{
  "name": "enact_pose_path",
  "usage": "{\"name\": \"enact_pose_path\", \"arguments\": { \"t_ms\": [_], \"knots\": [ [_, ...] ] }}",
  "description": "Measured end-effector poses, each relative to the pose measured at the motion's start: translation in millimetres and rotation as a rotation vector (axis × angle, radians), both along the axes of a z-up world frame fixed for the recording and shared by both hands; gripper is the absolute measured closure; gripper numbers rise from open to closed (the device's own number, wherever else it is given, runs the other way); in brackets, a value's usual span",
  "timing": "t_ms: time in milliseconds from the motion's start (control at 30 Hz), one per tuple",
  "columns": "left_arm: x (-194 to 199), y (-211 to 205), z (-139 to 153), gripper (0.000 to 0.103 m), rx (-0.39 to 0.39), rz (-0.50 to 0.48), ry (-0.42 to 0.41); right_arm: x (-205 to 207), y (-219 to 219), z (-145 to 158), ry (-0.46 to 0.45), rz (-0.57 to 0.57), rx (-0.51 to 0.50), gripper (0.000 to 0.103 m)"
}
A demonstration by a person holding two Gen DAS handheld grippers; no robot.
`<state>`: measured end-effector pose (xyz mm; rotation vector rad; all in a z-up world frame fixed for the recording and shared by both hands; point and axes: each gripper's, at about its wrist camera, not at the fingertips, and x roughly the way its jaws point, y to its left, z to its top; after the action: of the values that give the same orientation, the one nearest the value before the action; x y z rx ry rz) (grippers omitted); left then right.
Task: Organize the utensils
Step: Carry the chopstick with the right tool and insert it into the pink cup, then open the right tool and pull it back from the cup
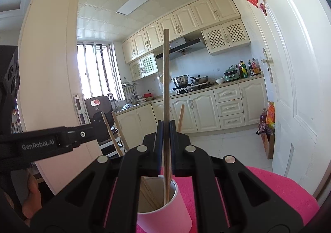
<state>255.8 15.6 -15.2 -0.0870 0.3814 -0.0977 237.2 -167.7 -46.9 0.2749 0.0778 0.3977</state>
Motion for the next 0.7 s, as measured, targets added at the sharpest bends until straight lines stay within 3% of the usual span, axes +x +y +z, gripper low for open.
{"name": "enact_pose_path", "arguments": {
  "t_ms": [300, 700],
  "knots": [
    [-2, 0, -2, 0.058, 0.021, 0.012, -0.007, -9, 4, -1, 0.007, 0.008, -0.019, 0.096],
    [-12, -1, 0, 0.056, 0.034, 0.008, -0.019, -14, -2, 5, 0.007, -0.008, -0.023, 0.093]
  ]
}}
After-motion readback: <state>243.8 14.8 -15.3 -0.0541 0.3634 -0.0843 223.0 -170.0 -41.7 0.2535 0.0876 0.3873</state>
